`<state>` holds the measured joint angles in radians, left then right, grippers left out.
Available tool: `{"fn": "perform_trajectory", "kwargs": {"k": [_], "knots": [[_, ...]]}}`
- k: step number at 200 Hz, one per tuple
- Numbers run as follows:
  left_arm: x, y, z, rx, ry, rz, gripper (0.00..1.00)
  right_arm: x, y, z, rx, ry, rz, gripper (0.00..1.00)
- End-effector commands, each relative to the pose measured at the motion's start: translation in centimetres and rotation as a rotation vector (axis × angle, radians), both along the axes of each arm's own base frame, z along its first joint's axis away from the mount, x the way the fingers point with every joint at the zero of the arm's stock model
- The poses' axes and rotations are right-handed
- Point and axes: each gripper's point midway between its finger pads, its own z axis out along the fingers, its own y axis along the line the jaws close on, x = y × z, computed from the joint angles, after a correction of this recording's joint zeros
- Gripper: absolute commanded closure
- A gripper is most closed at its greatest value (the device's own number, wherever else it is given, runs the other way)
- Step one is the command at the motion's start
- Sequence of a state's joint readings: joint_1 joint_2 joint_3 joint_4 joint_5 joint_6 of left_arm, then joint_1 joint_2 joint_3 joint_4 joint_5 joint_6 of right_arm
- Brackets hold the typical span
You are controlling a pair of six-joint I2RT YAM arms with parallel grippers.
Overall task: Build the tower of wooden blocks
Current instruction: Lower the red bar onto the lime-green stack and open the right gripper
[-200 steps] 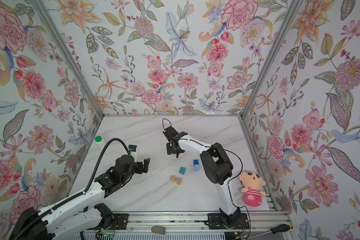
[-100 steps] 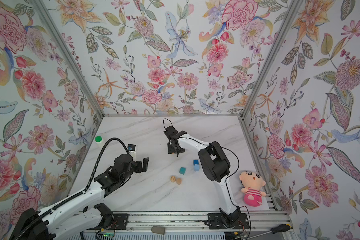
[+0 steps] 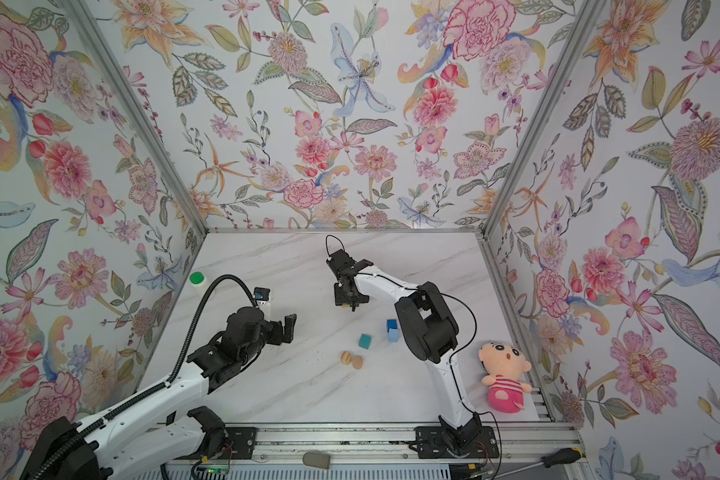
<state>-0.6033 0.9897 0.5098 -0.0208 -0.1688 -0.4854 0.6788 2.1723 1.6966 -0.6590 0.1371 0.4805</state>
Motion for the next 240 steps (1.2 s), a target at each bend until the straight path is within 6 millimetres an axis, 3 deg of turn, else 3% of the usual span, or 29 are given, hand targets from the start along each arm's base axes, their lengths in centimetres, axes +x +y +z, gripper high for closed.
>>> {"fn": "perform_trajectory", "kwargs": {"k": [1,119,158,202,240], "knots": [[0.5,0.1,0.6,-0.001,-0.015,-0.002,0.01,0.3,-0.3,-0.6,-0.02,0.016,-0.023,0.43],[0.4,0.3,0.6,-0.005,-0.014,0.001,0.01,0.3,-0.1,-0.9,-0.018,0.029,-0.028,0.39],[0.4,0.3,0.7,-0.007,-0.016,0.001,0.01,0.3,0.0,-0.7,-0.009,0.031,-0.028,0.29],[0.4,0.4,1.0,-0.009,-0.02,0.003,0.01,0.3,0.4,1.3,0.013,0.0,-0.012,0.13],[0.5,0.3,1.3,-0.014,-0.021,0.004,0.01,0.0,0.4,4.6,0.051,-0.049,0.008,0.09]]}}
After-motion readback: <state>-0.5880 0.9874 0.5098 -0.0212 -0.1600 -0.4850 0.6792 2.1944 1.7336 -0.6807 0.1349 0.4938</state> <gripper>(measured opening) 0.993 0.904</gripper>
